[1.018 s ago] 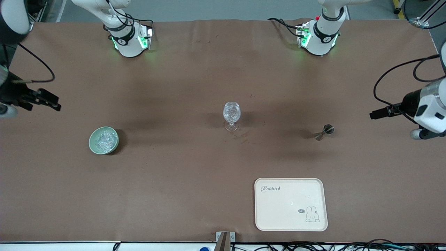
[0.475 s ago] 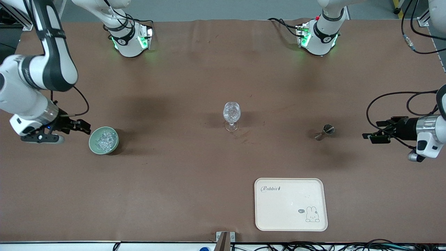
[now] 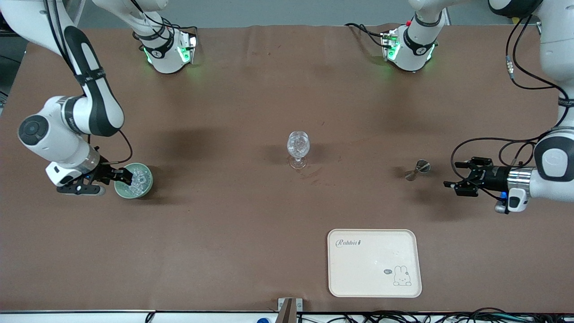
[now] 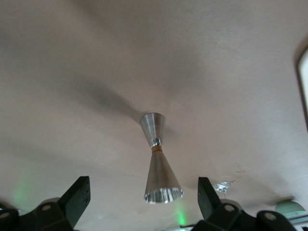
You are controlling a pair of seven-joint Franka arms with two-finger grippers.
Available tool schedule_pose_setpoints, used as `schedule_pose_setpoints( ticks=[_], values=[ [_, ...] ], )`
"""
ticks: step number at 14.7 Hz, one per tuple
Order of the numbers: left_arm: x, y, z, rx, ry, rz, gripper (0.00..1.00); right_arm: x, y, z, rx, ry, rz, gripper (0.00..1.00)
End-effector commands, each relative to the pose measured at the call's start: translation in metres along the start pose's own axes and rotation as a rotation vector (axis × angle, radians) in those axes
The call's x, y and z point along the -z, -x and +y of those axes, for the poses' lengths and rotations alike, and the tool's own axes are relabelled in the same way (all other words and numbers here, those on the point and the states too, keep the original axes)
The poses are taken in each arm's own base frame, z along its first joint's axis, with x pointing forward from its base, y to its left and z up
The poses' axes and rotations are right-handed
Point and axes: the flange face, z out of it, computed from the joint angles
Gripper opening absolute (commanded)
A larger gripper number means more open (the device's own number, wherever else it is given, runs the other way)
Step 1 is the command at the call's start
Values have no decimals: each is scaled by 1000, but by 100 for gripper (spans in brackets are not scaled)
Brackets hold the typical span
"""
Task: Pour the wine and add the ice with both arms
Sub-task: 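Grasp an ice cube with the right gripper while the left gripper grasps the jigger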
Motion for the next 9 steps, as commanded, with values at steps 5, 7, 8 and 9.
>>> schedule_pose_setpoints(
  ticks=[5,7,8,9],
  values=[
    [-43,-27,-1,138,47,-105,93,-32,9,-5,20,2,8,71],
    [-54,-28,3,144,63,-134,89,-38,15,-11,29,0,7,69],
    [-63,-29,3,149,56,-148,88,-41,17,-12,31,-1,1,69],
    [-69,-31,3,154,55,-160,87,-42,20,-11,31,0,-5,68]
  ],
)
